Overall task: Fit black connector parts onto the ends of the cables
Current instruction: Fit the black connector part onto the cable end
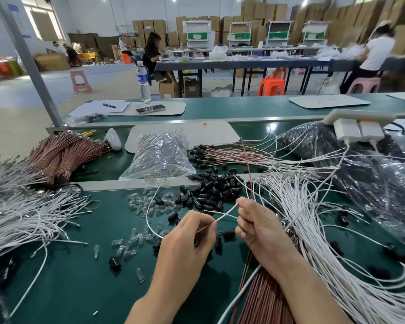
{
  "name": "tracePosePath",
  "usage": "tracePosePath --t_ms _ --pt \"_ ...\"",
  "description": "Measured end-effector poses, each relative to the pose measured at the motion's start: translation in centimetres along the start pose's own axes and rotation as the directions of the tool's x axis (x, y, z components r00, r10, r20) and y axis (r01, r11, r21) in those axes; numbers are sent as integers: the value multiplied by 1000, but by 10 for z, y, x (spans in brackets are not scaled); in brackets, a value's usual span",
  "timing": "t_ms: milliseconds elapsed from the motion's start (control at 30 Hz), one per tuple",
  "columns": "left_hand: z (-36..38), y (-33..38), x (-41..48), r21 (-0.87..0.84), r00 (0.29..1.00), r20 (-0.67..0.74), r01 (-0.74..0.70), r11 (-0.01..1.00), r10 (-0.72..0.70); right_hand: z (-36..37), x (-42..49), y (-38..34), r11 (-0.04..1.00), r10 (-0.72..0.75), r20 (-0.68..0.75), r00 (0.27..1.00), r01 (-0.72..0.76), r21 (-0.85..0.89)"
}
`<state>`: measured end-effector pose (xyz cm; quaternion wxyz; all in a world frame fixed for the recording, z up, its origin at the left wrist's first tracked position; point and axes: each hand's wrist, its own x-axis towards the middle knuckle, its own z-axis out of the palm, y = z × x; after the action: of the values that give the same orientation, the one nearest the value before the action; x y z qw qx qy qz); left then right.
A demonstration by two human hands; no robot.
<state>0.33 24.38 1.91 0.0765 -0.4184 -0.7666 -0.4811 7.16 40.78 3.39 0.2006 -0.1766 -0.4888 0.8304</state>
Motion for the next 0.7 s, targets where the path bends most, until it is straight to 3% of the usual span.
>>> tracePosePath --t_ms 467,700 --pt "0 -1 0 175 998 32 50 983 -56 2 3 8 944 -126 -129 984 79 -321" --pt "5 1 -1 187 996 16 85 979 -89 5 1 10 917 -196 -183 963 113 -383"
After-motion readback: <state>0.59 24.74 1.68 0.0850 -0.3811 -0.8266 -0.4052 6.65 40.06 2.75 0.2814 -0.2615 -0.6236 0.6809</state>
